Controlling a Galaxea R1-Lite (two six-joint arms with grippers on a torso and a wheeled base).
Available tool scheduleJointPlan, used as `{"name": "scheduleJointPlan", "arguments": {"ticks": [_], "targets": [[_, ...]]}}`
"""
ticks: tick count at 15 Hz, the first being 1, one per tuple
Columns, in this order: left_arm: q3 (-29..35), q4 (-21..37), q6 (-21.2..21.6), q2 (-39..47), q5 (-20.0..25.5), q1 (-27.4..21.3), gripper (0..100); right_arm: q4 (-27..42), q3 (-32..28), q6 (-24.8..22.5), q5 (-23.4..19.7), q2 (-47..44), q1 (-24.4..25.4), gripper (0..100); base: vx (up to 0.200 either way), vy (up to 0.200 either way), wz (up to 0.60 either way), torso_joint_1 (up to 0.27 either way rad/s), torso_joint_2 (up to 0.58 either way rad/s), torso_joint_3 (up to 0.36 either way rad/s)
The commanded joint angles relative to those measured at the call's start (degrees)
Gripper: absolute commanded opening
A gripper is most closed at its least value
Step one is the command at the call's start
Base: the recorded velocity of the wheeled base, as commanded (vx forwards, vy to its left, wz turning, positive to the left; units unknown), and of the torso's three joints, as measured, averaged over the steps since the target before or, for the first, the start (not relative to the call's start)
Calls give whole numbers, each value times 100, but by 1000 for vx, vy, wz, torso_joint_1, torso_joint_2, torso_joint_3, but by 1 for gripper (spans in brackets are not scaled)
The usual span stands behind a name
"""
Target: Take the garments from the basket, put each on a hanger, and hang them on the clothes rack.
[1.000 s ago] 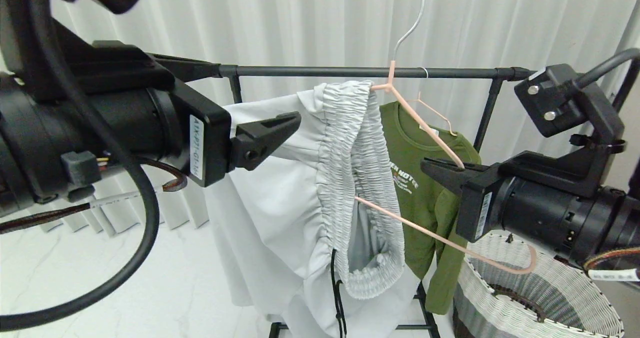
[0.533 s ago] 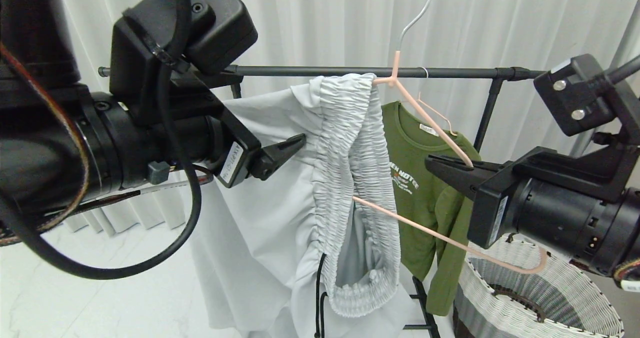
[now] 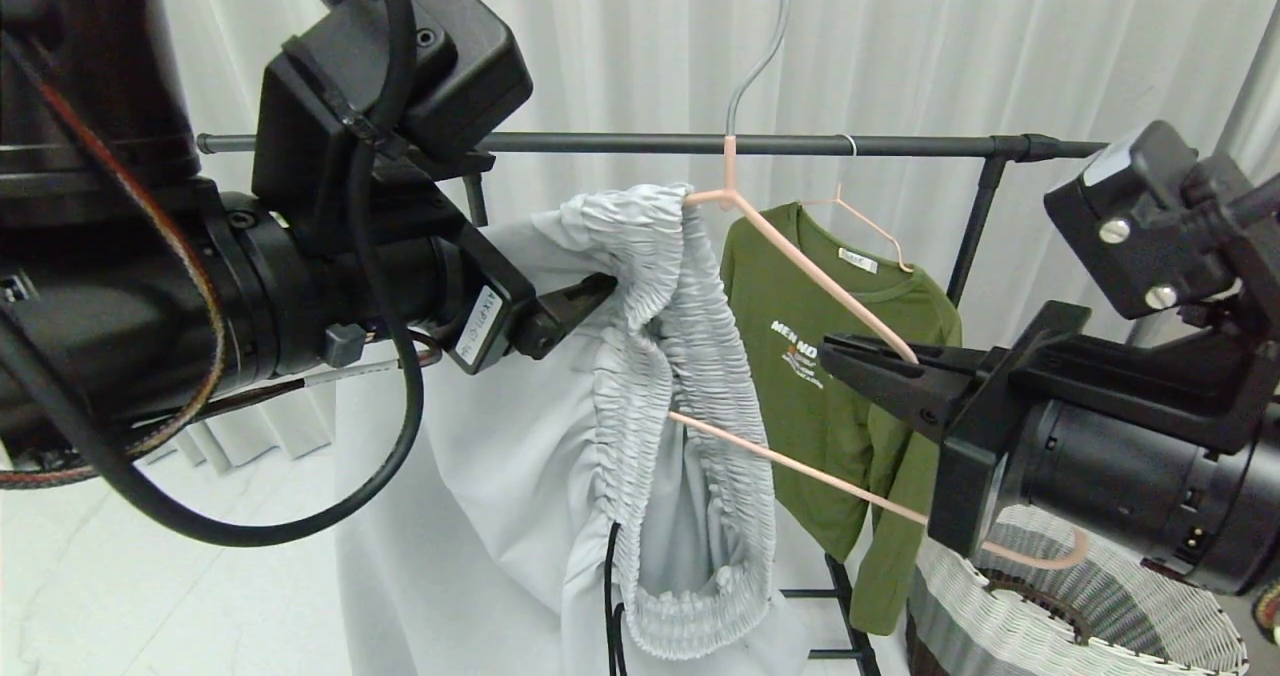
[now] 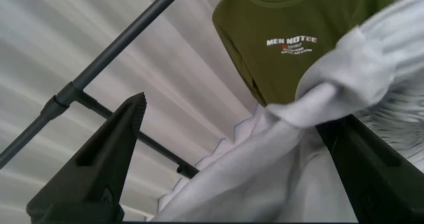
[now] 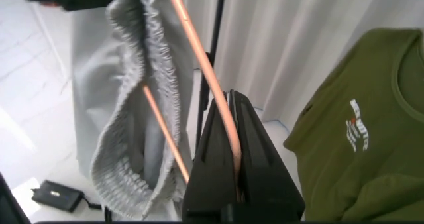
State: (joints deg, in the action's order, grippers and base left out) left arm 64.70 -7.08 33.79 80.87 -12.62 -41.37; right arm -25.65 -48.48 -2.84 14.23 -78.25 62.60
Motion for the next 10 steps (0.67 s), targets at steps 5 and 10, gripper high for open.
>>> {"name": "scheduleJointPlan", "arguments": {"ticks": [5,10], "targets": [[-54,-4,-4,7,58,-2,100,-10,85,-173,-122,82,16,0,0,0,0,0,0,0],[-80,-4,-4,34,225,-11,0,-10,41,-173,-139,64,77,0,0,0,0,0,0,0]]}}
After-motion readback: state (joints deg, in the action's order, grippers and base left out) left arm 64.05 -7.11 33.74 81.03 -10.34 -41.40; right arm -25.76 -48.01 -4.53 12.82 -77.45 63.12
